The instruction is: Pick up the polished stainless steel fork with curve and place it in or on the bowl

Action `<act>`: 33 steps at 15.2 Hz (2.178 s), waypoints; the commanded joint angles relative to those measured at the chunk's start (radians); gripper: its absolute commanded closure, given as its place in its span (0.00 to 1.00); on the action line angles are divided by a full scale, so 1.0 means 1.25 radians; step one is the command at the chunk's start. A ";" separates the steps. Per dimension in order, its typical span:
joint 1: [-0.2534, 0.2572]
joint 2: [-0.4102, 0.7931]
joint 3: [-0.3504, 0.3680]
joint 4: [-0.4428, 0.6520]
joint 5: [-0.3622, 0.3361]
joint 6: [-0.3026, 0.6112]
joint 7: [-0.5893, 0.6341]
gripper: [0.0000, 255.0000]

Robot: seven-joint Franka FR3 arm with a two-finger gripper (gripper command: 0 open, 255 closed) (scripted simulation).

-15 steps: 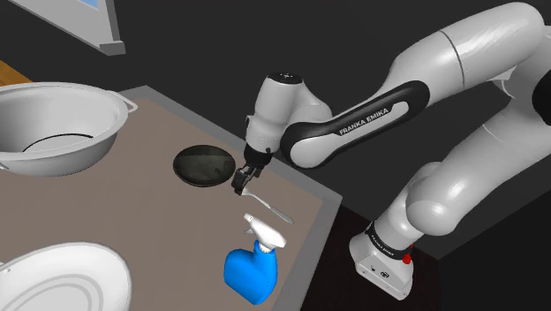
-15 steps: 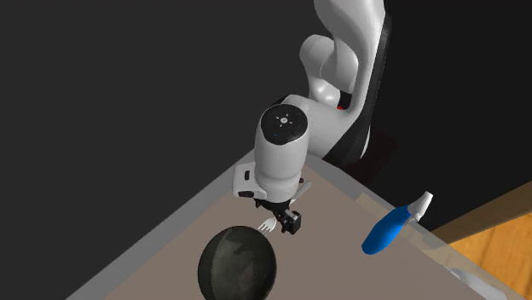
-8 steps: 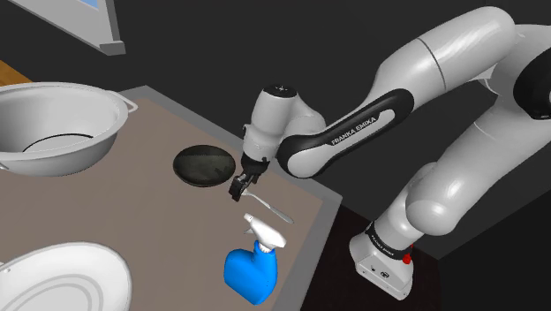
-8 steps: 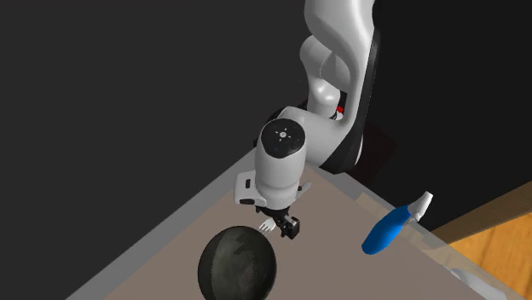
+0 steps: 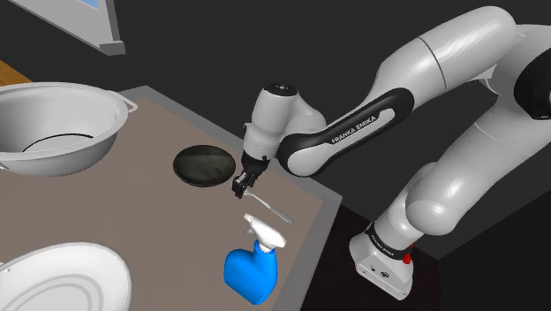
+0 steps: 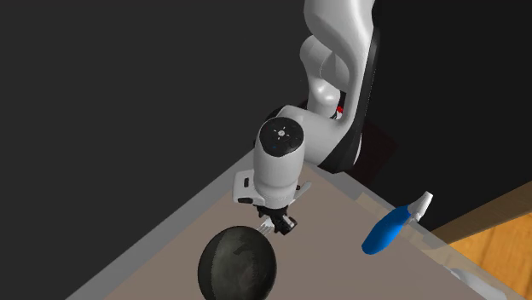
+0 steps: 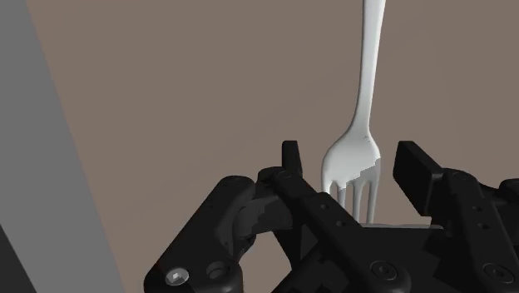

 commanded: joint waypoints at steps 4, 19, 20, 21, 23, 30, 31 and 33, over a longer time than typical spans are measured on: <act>0.002 0.007 0.003 0.001 0.000 0.003 0.001 1.00; 0.015 -0.108 -0.012 0.042 0.077 -0.140 -0.057 1.00; 0.016 -0.116 -0.014 0.046 0.081 -0.152 -0.060 1.00; 0.017 -0.123 -0.015 0.051 0.085 -0.164 -0.063 1.00; 0.018 -0.138 -0.019 0.062 0.091 -0.188 -0.068 1.00; 0.022 -0.181 -0.032 0.104 0.105 -0.270 -0.081 1.00; 0.022 -0.181 -0.032 0.104 0.105 -0.271 -0.081 1.00; 0.006 -0.112 -0.022 0.169 0.068 -0.272 -0.060 1.00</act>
